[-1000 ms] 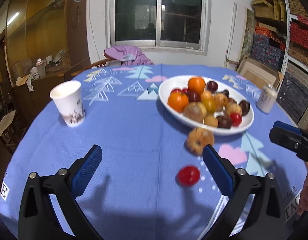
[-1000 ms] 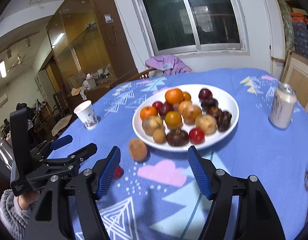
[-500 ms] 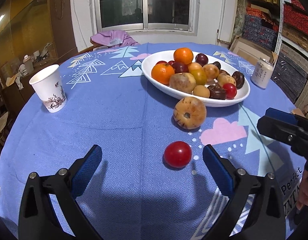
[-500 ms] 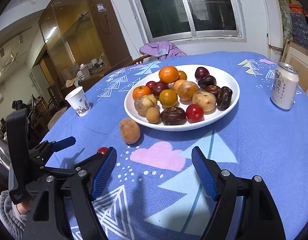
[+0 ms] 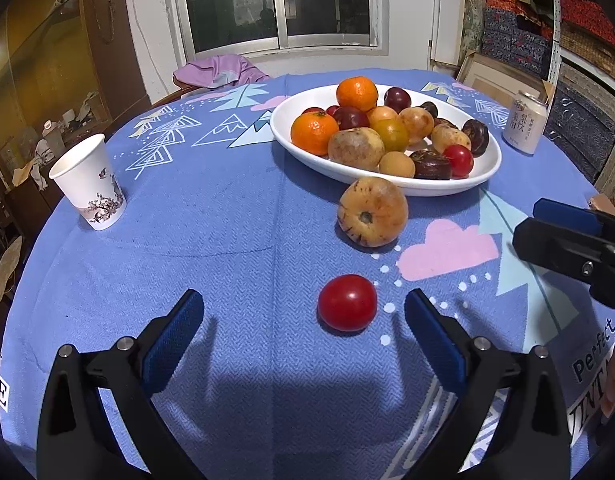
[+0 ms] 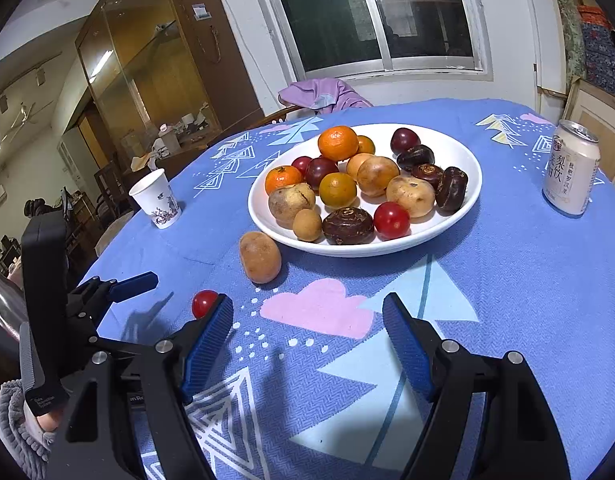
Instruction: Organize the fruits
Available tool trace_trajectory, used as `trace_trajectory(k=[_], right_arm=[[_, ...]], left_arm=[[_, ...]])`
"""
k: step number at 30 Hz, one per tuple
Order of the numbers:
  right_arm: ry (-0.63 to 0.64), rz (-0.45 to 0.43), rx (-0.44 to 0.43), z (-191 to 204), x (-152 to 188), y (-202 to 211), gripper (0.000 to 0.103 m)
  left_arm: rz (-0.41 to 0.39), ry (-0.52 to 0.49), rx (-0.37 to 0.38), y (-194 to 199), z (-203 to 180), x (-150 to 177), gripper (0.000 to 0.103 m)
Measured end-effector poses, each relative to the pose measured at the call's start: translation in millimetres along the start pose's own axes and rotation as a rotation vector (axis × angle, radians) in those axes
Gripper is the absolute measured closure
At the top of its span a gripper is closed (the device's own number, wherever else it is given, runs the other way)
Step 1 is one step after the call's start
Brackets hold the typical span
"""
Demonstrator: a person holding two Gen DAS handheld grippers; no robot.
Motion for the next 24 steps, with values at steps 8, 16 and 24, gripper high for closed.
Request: trace_trajectory(k=[8, 16, 24], right_arm=[[0.001, 0.001, 0.0, -0.4, 0.2, -0.2, 0.025], [0.001, 0.006, -0.001, -0.5, 1.2, -1.2, 0.025], [0.002, 0.043, -0.029, 15.2, 7.5, -16.6, 0.025]], left_arm=[[-0.029, -0.05, -0.02, 5.6, -8.1, -2.9, 0.005], [-0.018, -0.098, -0.016, 3.9, -17.6, -2.1, 0.031], [-0.009, -0.117, 0.007, 1.9, -22.7, -0.3, 0.046]])
Point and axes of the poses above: each gripper's, at about its wrist camera, not at the fingertips, and y roughly against the way its jaws point, z to its left, x to its underside, the point moved 7 cm from there along -y, roughly the way its jaws point, and after that the axes turned 13 degrees about x, right-handed, at the moved point
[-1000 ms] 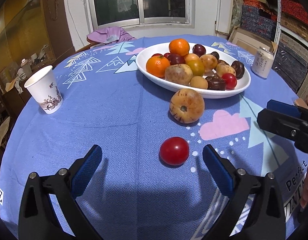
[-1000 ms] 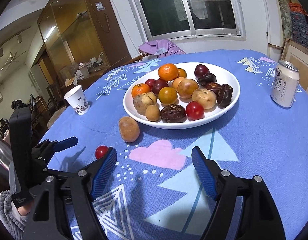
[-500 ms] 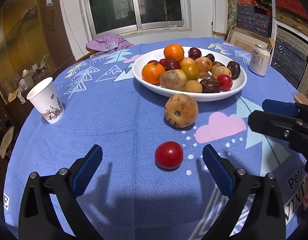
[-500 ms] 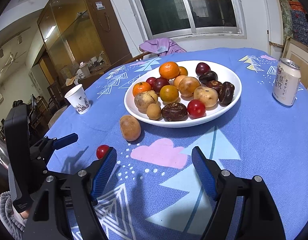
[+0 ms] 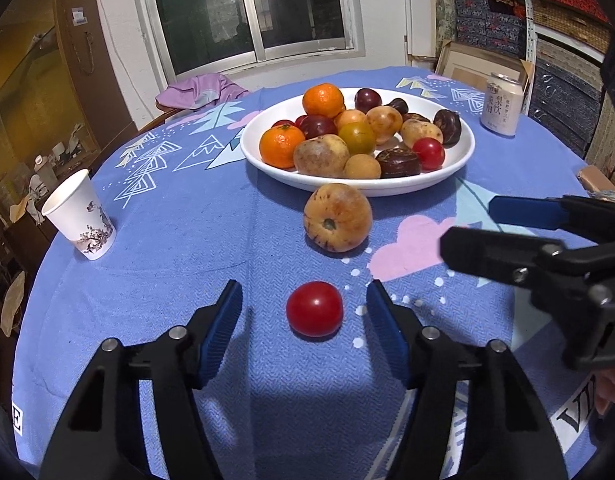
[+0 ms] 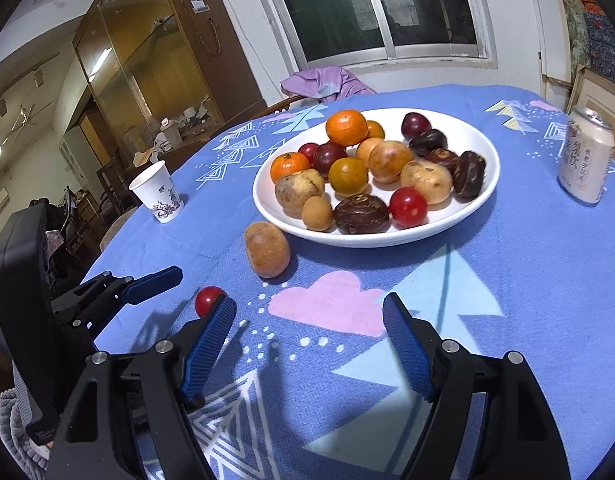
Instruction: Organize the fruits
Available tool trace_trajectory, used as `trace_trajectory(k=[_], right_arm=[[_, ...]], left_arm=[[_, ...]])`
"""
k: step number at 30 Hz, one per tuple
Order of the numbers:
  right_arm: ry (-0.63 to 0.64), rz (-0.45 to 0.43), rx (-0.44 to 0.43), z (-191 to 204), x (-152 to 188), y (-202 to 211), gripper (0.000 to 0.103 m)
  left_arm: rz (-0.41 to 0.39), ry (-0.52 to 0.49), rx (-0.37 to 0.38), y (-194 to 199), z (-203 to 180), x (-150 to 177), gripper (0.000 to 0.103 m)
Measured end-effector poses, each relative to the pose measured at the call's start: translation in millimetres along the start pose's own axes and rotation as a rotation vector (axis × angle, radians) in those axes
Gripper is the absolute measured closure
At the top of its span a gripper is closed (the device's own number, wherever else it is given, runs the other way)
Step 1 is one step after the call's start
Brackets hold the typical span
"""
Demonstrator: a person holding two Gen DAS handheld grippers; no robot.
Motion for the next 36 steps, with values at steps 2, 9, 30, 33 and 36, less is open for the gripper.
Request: trace_trajectory(k=[2, 9, 30, 33, 36], right_arm=[[0.003, 0.009, -0.006, 6.1, -1.3, -4.5, 0.025], [-0.015, 0.052, -0.013, 21.8, -10.9, -27.3, 0.025], [0.067, 0.101, -0.015, 51.3, -22.1, -63.3, 0.073], [0.071, 0.098, -0.014, 51.2, -21.7, -62.8, 0.074], [0.066, 0.101, -0.031, 51.0, -21.0, -61.0, 0.075]], left_arm=[[0.007, 0.0, 0.014, -1.7, -1.4, 0.5, 0.053], [0.009, -0.002, 0.021, -2.6, -2.8, 0.5, 0.056], [0.043, 0.006, 0.028, -8.5, -2.1, 2.3, 0.07], [0.047, 0.013, 0.027, -9.5, -0.4, 2.8, 0.072], [0.048, 0.016, 0.029, -9.6, 0.4, 3.1, 0.072]])
Point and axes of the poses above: each gripper's, at about its wrist camera, not at the fingertips, and y roughly against the way its jaws point, z to its left, x to its underside, the point moved 7 cm from there along -y, roughly the way its jaws point, and after that the axes turned 13 degrees about x, right-handed, at the moved point
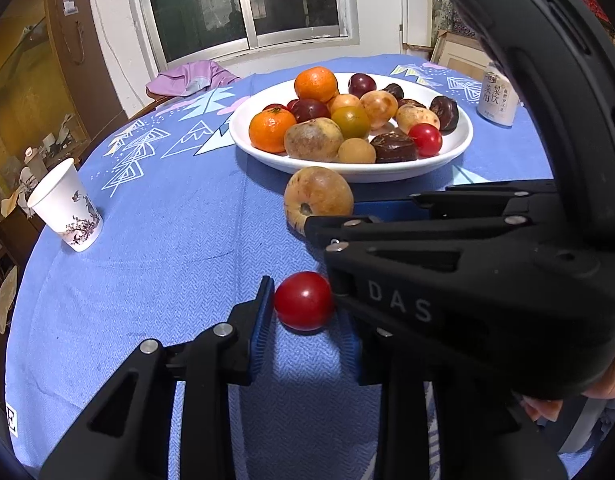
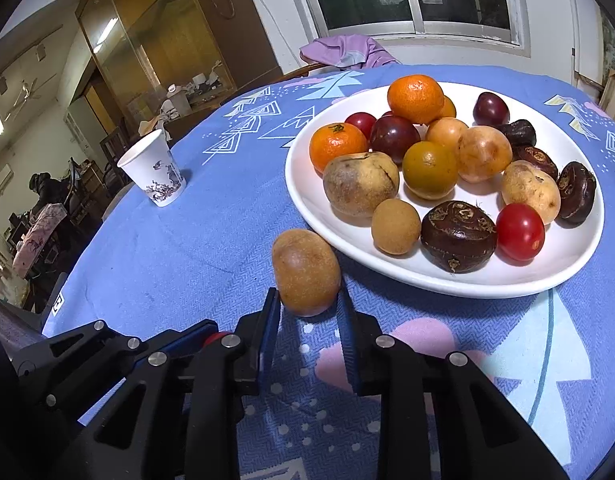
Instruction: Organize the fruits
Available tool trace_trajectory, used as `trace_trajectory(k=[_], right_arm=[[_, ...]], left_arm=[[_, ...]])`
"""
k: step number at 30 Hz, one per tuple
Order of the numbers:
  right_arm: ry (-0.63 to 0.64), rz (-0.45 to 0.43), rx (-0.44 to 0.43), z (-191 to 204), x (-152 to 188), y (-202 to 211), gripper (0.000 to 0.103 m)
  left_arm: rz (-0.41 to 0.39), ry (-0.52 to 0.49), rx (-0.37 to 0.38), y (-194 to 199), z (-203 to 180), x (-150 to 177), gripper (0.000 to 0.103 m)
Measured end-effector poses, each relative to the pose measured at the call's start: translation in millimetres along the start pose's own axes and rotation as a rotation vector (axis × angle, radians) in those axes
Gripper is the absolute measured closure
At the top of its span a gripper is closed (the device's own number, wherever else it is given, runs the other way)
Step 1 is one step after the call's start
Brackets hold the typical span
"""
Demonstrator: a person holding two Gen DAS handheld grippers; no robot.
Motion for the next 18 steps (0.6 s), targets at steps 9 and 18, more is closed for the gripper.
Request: trace_trajectory(k=[9, 18], right_arm=[[-0.01, -0.055, -0.047, -1.2, -3.6, 32.9, 0.084], [-0.008, -0.052, -0.114, -14.5, -11.4, 57.5, 0.096]], left_arm=[[-0.08, -0.007, -0.014, 18.9, -0.7, -3.5, 0.074], [-0.15, 0.053, 0.03, 43.1, 16.7, -32.4, 0.074]])
Point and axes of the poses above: each gripper's, at about its wrist camera, not at the fingertips, and y roughly against the way its jaws point, z to its left, x to its underside, the point moved 7 cm from there along -y, roughly the way its jaws point, and after that the axes turned 13 degrees about x, right-handed, at the moved point
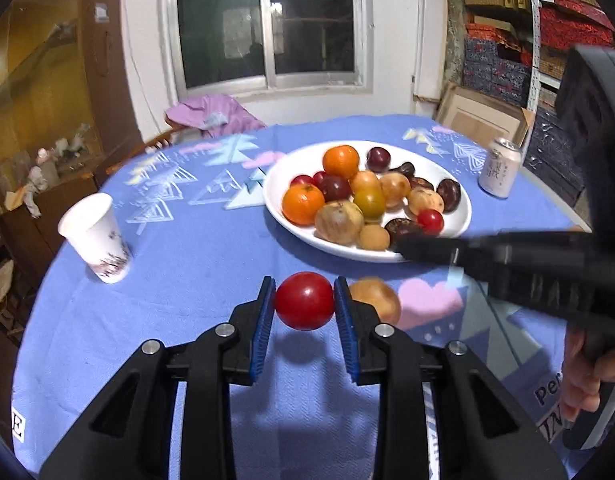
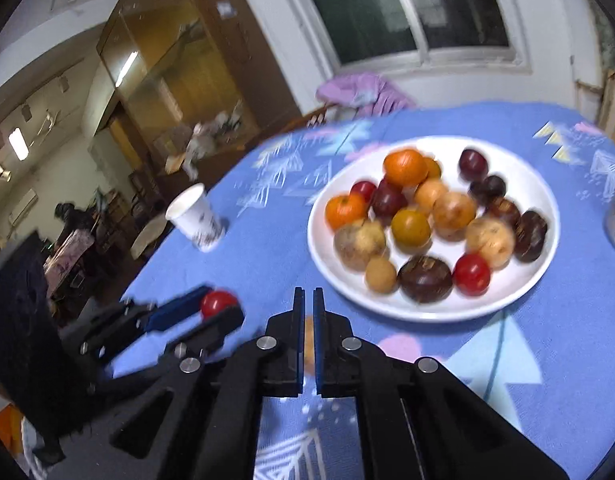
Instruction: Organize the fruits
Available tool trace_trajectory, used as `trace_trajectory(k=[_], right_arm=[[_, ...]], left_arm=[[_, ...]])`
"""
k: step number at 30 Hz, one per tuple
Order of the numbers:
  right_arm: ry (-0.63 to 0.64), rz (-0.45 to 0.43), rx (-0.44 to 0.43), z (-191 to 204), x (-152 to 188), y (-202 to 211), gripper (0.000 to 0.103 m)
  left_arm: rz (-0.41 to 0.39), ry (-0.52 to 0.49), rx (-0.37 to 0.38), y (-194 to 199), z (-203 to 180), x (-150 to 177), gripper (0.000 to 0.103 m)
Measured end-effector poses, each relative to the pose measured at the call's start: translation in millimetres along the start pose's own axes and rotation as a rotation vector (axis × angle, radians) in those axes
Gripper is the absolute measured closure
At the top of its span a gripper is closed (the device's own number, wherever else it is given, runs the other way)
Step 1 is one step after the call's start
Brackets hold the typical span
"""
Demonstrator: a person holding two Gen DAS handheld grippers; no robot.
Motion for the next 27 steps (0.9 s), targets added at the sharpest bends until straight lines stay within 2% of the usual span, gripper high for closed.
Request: trace_trajectory(k=[2, 3, 4, 6, 9, 12, 16, 20, 21, 24, 27], right_arm=[[0.027, 0.016, 0.016, 4.1, 9.5, -7.0, 0.09], [0.027, 0.022, 0.022, 5.3, 10.9, -11.4, 0.075], [0.02, 0.019, 0.031, 5.5, 11.9, -14.7, 0.067], [0.03, 0.013, 0.029, 10.3, 11.5, -15.3, 0.064], [0.056, -0.016, 0.092, 7.6, 12.0, -7.3, 0.056], [0.067, -0.026, 0.126, 0.2, 19.4, 1.5, 0.055], [0.074, 0.007, 0.207, -5.3, 24.6, -22.3, 0.055], [0.088, 0.032, 0.18, 1.3, 22.5, -43.7, 0.058], [0.105, 0.043, 0.156, 6.6, 24.5, -44.6, 0.069], [0.153, 0.023, 0.173, 14.3, 30.2, -39.1, 0.07], [0.117, -0.001, 0.14, 9.9, 23.9, -24.0, 0.07]], left_arm=[[0.028, -0.023, 0.003, -5.5, -4.6, 12.2, 0.074], [0.05, -0.031, 0.01, -9.7, -7.3, 19.3, 0.074], [0.069, -0.038, 0.015, -13.0, -9.3, 24.8, 0.074], [0.088, -0.065, 0.004, -15.9, -12.3, 32.2, 0.074], [0.077, -0.066, -0.007, -11.3, -9.9, 33.0, 0.074], [0.06, -0.047, -0.008, -5.8, -4.2, 31.0, 0.074], [0.065, -0.035, -0.003, -6.5, -0.5, 31.4, 0.074], [0.068, -0.026, -0.013, -7.2, 3.7, 31.8, 0.074], [0.069, -0.014, -0.01, -7.3, 6.6, 32.0, 0.074], [0.073, -0.005, -0.022, -8.0, 11.2, 32.9, 0.074], [0.06, -0.004, -0.027, -3.9, 10.6, 30.7, 0.074]])
Point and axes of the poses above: each gripper's, at about its wrist camera, not at the fingertips, and y roughly against the way its jaws point, z to its left, x to its underside, the point moved 7 cm from there along -y, roughly the way its jaws point, and after that the axes turned 13 degrees about x, right-handed, at the moved point
